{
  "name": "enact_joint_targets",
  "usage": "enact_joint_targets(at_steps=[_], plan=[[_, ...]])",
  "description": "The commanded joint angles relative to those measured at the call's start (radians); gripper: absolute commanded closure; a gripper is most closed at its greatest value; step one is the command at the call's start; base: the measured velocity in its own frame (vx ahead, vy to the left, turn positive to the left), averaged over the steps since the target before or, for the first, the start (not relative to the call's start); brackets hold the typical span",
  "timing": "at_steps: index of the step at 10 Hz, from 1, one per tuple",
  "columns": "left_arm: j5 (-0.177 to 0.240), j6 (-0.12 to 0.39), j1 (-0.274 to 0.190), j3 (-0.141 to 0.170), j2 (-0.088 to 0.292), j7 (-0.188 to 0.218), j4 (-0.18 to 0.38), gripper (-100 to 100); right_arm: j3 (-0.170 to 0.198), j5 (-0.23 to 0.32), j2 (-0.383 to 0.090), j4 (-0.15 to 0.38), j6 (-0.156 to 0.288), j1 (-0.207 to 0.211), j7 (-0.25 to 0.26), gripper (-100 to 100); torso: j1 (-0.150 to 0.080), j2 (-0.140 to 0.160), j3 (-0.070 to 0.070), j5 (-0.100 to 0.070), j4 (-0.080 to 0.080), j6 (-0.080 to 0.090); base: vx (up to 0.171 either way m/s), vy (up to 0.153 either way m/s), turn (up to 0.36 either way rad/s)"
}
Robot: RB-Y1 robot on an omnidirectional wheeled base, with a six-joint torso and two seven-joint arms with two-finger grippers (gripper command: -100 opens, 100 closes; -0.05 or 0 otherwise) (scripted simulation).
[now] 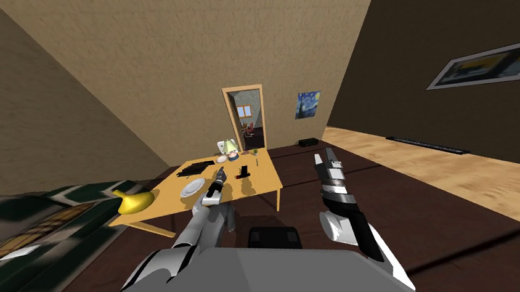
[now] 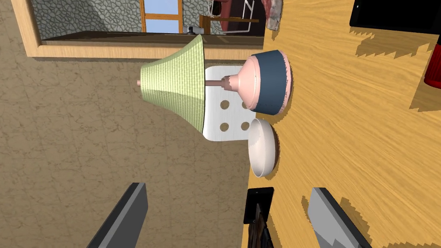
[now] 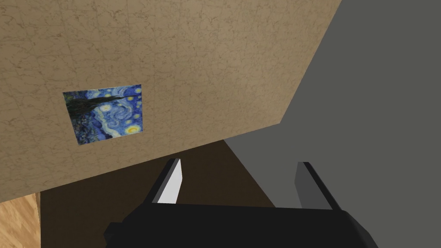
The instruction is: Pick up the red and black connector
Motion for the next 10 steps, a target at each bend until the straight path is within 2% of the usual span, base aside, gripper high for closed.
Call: enact_joint_targets(at_steps=[1,2,3,4,5,6,7,8,9,10], plan=[[0.002,0.021,-0.021,0.006,-0.003,0.006,0.050,-100,0.000,0.000,0.000,0.000,0.000,0.000,0.000,0,0.000,0.000,0.000,0.000,0.000,0.000,0.008,0.031,-0.091],[0.002,0.021,-0.021,0.006,-0.003,0.006,0.063,-100,0.000,0.000,0.000,0.000,0.000,0.000,0.000,0,0.000,0.000,0.000,0.000,0.000,-0.001,0.001,0.011,0.018],[0.006,0.048,-0.051,0.015,-0.006,0.016,0.108,-100,0.000,0.000,0.000,0.000,0.000,0.000,0.000,0,-0.001,0.000,0.000,0.000,0.000,-0.001,0.004,0.012,-0.149],[0.006,0.048,-0.051,0.015,-0.006,0.016,0.119,-100,0.000,0.000,0.000,0.000,0.000,0.000,0.000,0,-0.002,0.000,0.000,0.000,0.000,0.000,0.006,0.016,-0.101],[0.011,0.074,-0.080,0.023,-0.010,0.025,0.150,-100,0.000,0.000,0.000,0.000,0.000,0.000,0.000,0,-0.001,0.000,0.000,0.000,0.000,-0.001,0.009,0.018,-0.170],[0.011,0.074,-0.080,0.023,-0.010,0.025,0.173,-100,0.000,0.000,0.000,0.000,0.000,0.000,0.000,0,-0.001,0.000,0.000,0.000,0.000,0.000,0.011,0.021,-0.074],[0.016,0.100,-0.108,0.031,-0.015,0.034,0.214,-100,0.000,0.000,0.000,0.000,0.000,0.000,0.000,0,-0.001,0.000,0.000,0.000,0.000,-0.001,0.015,0.023,-0.133],[0.016,0.100,-0.108,0.031,-0.015,0.034,0.225,-100,0.000,0.000,0.000,0.000,0.000,0.000,0.000,0,-0.001,0.000,0.000,0.000,0.000,0.000,0.009,0.023,-0.082],[0.020,0.125,-0.135,0.039,-0.020,0.043,0.268,-100,0.000,0.000,0.000,0.000,0.000,0.000,0.000,0,-0.001,0.000,0.000,0.000,0.000,-0.001,0.016,0.021,-0.149],[0.020,0.125,-0.135,0.039,-0.020,0.043,0.276,-100,0.000,0.000,0.000,0.000,0.000,0.000,0.000,0,-0.001,-0.001,0.000,0.000,0.000,0.000,0.012,0.021,-0.084]])
